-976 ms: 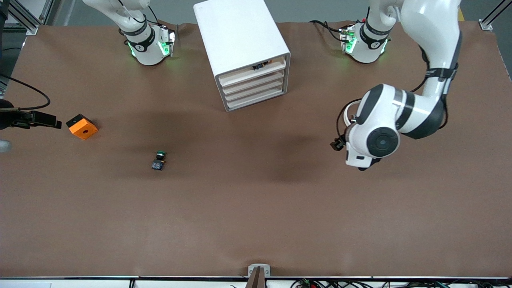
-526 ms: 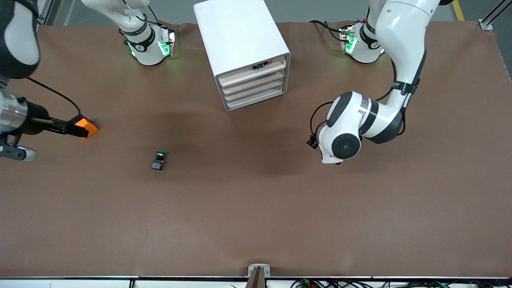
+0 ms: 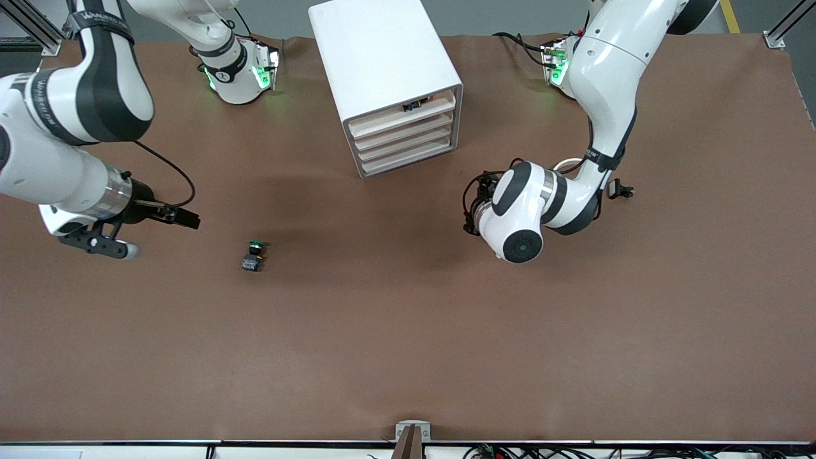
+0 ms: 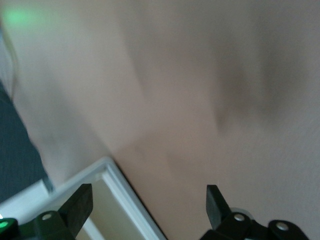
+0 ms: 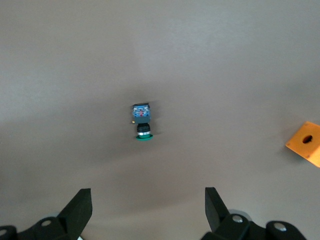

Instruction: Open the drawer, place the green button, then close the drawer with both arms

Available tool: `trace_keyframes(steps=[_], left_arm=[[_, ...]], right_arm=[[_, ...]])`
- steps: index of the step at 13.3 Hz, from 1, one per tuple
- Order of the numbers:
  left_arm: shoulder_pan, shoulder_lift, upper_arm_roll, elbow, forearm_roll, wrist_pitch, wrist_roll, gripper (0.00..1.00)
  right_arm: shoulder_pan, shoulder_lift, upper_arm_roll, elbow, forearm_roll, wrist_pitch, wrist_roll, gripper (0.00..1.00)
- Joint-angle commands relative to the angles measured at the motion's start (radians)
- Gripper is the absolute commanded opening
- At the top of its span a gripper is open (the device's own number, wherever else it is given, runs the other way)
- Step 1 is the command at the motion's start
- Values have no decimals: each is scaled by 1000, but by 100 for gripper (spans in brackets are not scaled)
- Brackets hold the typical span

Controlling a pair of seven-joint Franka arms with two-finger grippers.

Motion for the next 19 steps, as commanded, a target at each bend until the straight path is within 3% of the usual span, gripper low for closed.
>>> trace_keyframes(steps=[1, 3, 8, 15, 19], left_arm=[[-3, 44, 6, 45, -114, -8, -99, 100], [-18, 49, 6, 44, -179, 27, -193, 100], [-33, 110, 4, 42, -380, 30, -198, 100], [-75, 188, 4, 44, -496, -29, -207, 100], [-75, 202, 3, 45, -532, -118, -230, 100]], right_arm=[[13, -39, -6, -100, 3, 93, -85, 100], [15, -53, -6, -198, 5, 213, -101, 100], [36, -38, -5, -414, 11, 560, -93, 100], [105, 158, -6, -416, 15, 795, 23, 100], [88, 214, -6, -381, 15, 789, 25, 100]])
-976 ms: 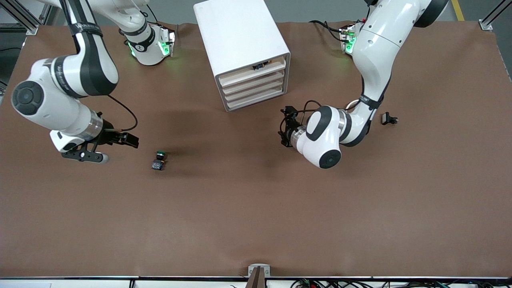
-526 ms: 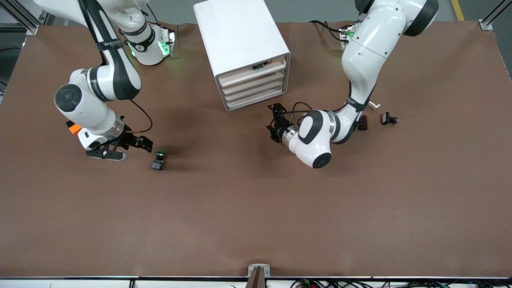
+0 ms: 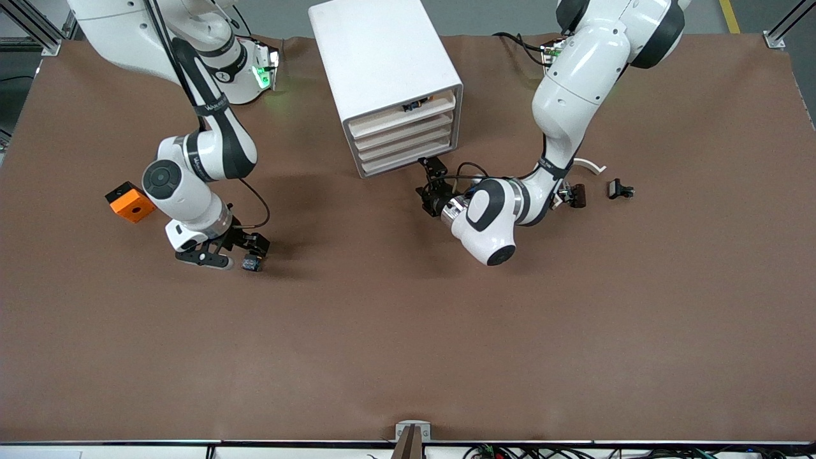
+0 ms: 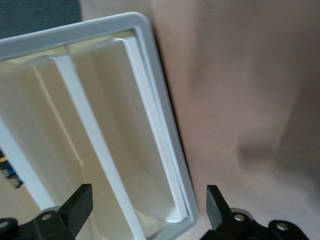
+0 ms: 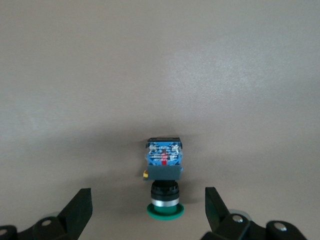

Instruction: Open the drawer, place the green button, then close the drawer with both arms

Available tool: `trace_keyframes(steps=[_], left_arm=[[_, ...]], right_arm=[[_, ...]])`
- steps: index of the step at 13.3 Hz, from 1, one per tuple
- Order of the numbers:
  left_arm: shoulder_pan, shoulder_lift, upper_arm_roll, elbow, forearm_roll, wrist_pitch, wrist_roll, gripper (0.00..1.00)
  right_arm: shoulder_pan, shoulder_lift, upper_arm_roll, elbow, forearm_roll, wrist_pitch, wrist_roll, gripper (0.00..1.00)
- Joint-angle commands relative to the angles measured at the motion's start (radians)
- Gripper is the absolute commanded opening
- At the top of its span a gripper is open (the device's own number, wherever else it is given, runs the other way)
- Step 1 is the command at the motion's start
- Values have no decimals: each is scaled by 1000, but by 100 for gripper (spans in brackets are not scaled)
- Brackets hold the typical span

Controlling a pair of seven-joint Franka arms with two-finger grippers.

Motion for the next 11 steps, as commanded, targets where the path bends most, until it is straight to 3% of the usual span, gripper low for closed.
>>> trace_keyframes(steps=[1, 5, 7, 11], left_arm=[[-5, 18, 3, 21, -46, -68, -24, 100], [-37, 43, 4, 19, -77, -81, -25, 94], [-38, 55, 4, 19, -79, -82, -27, 84], [-64, 63, 4, 19, -80, -82, -39, 83]], right_arm=[[-11, 29, -2, 37, 14, -14, 9, 100], [-28, 103, -2, 100, 14, -19, 33, 100], [-23, 126, -4, 112, 14, -19, 43, 100], [-16, 155, -4, 132, 14, -19, 41, 100]])
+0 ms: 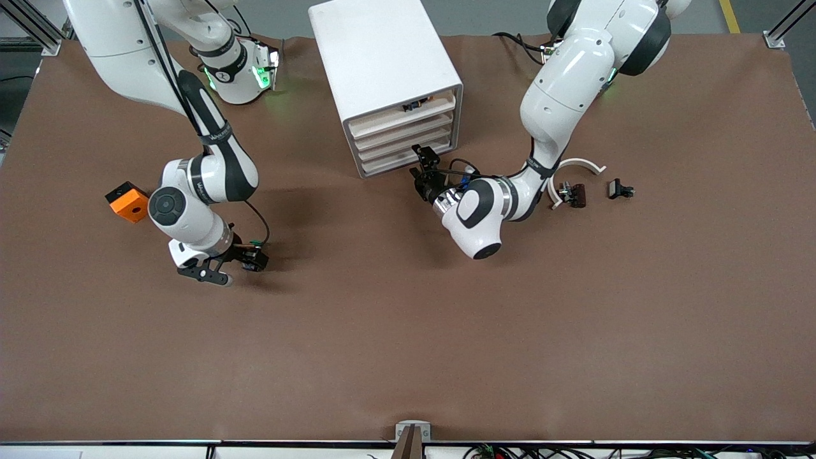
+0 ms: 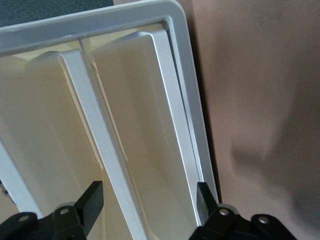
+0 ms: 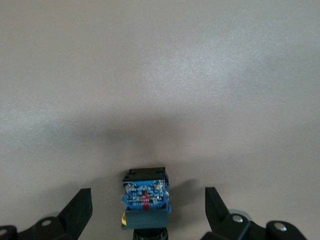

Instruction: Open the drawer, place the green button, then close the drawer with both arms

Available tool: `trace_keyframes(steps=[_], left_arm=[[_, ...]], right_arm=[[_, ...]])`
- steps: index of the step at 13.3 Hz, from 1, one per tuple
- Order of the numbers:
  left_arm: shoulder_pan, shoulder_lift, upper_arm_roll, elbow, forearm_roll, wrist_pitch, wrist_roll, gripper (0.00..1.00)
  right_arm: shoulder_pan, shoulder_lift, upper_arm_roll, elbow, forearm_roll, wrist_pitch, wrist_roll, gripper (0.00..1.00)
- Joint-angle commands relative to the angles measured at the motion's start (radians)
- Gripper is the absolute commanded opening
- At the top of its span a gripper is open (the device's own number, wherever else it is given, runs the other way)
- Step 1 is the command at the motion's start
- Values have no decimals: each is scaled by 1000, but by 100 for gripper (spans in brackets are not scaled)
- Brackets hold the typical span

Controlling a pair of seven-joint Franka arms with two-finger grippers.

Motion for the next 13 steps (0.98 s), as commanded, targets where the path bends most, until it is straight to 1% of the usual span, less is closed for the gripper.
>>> trace_keyframes(steps=[1, 2, 3, 4, 6, 7, 8, 9, 10, 11, 13], left_arm=[[-27, 7, 5, 19, -20, -18, -48, 83], [-27, 7, 5, 19, -20, -19, -57, 83], [-27, 6, 5, 19, -21, -25, -67, 78], [-28, 6, 5, 19, -21, -30, -82, 78], [-42, 6, 3, 19, -21, -31, -105, 72], [-51, 6, 5, 19, -21, -31, -116, 72], [-56, 3, 5, 19, -21, -33, -125, 72], [-57, 1, 3, 19, -21, -36, -127, 67], [-57, -1, 3, 19, -21, -47, -133, 65], [-57, -2, 3, 19, -21, -53, -136, 64], [-60, -1, 5, 19, -20, -53, -137, 48]], right_arm=[[1, 20, 5, 24, 11, -13, 13, 100], [1, 23, 5, 24, 11, -13, 13, 100], [3, 23, 5, 24, 11, -13, 10, 98], [3, 26, 5, 23, 9, -14, 6, 91], [6, 26, 5, 20, 9, -14, 9, 65], [9, 26, 5, 17, 9, -14, 10, 49], [9, 27, 5, 15, 9, -14, 12, 30], [9, 27, 5, 15, 9, -14, 12, 12], [9, 27, 5, 15, 9, -14, 15, 0], [9, 27, 5, 15, 11, -14, 15, 0], [9, 27, 6, 15, 11, -14, 17, 0]])
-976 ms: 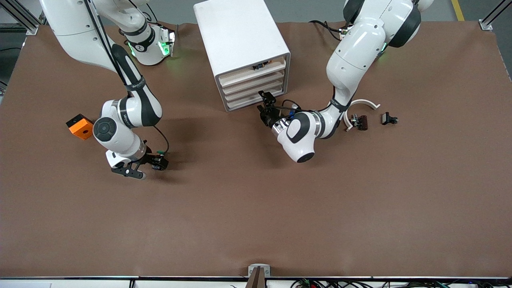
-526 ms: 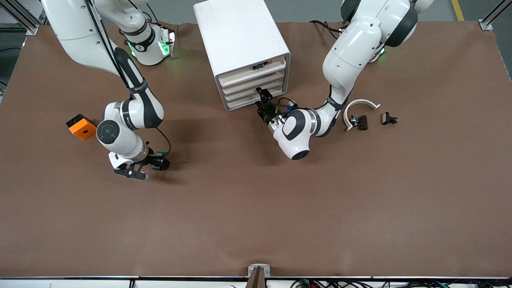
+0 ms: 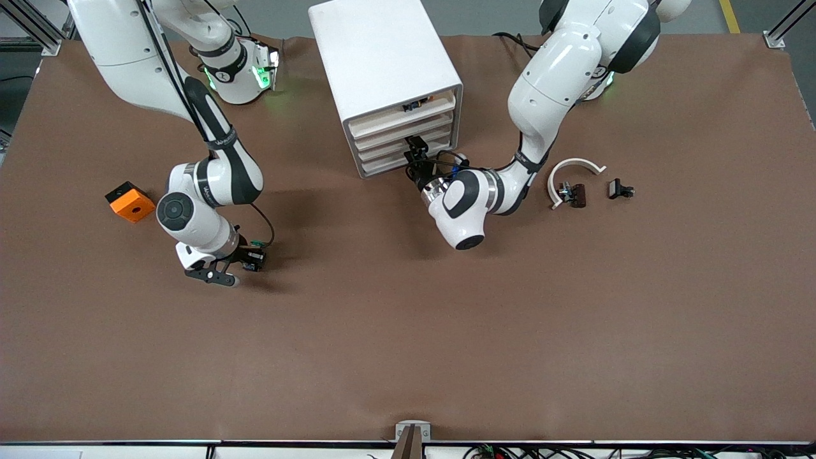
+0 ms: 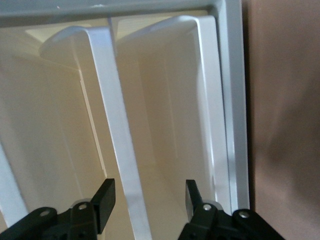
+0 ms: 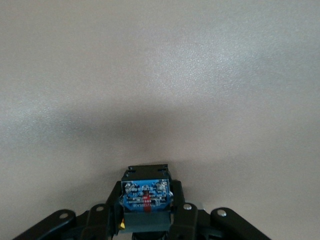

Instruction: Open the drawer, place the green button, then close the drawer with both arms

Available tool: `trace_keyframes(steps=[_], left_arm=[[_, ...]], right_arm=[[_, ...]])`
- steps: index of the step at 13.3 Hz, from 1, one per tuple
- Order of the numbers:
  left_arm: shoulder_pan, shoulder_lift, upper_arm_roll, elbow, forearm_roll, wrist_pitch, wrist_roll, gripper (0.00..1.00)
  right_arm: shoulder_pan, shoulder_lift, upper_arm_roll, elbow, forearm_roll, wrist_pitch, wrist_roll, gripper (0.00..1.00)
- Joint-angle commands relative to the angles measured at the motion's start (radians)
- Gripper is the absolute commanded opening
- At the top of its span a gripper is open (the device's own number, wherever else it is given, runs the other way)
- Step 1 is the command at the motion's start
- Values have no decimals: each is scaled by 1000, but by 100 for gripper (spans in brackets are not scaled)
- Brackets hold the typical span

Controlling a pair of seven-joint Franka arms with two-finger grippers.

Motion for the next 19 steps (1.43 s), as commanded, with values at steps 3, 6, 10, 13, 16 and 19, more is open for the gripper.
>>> trace_keyframes(steps=[3, 6, 10, 13, 16, 19], left_arm=[[2, 1, 8, 9, -14, -18, -22, 28], [3, 1, 15, 10, -5, -17, -22, 20], [11, 1, 34, 12, -10, -14, -22, 13], [29, 7, 35, 53, -7, -12, -20, 11], [37, 10, 74, 65, -13, -6, -5, 11], [37, 24, 95, 93, -7, -1, -3, 12]], right_arm=[[1, 4, 2, 9, 11, -7, 17, 0], [1, 4, 3, 9, 11, -7, 17, 0], [0, 4, 3, 9, 11, -7, 25, 0], [-2, 3, 2, 12, 11, -26, 26, 0], [-7, -11, 3, 23, 11, -75, 37, 0], [1, -39, 3, 59, 11, -160, 108, 0]])
